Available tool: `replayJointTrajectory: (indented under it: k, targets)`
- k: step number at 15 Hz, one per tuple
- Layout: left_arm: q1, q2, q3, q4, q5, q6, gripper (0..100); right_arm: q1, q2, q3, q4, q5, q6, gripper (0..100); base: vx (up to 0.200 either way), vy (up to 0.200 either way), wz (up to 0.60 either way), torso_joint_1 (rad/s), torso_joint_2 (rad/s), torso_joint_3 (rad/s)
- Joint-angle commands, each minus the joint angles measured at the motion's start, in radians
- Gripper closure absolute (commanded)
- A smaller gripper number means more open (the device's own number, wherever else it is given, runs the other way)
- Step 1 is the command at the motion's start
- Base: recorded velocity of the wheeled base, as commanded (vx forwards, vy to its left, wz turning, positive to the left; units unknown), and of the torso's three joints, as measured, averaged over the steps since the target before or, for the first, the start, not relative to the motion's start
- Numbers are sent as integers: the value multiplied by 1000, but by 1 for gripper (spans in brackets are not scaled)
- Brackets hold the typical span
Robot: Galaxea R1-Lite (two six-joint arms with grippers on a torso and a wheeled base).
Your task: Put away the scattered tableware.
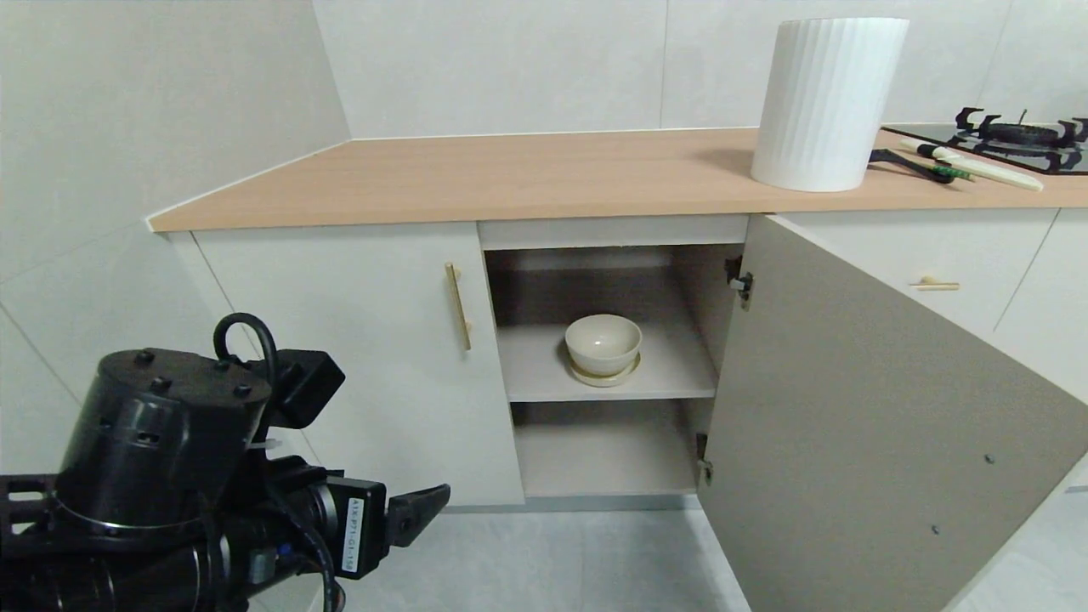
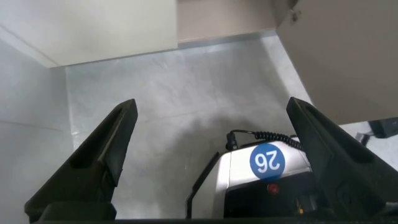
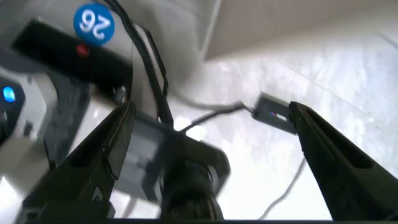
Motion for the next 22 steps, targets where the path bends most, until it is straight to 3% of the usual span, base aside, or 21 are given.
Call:
replayJointTrajectory:
  k: [1,4,11,14,18,22]
  targets:
    - [0,3,1,0,1,-1,0,-1,-41,-32,27,-7,0,0,0,0,0,0,0,0]
    - [0,3,0,0,1,-1,0,-52,-29,-23,28,-164,5,0,0,0,0,0,0,0]
    - [0,3,1,0,1,-1,0,-338,81,-29,-59,-180,2,0,0,0,0,0,0,0]
    - [0,3,1,0,-1,-1,0,-523,150,-17,-174,-177,-75,0,0,0,0,0,0,0]
    - [0,5,1,0,-1,-1,0,-605,216,-17,-277,-174,-78,0,0,0,0,0,0,0]
    - [0,3,3,0,-1,-1,0,-608,264,8,-351,-167,-75,0,0,0,0,0,0,0]
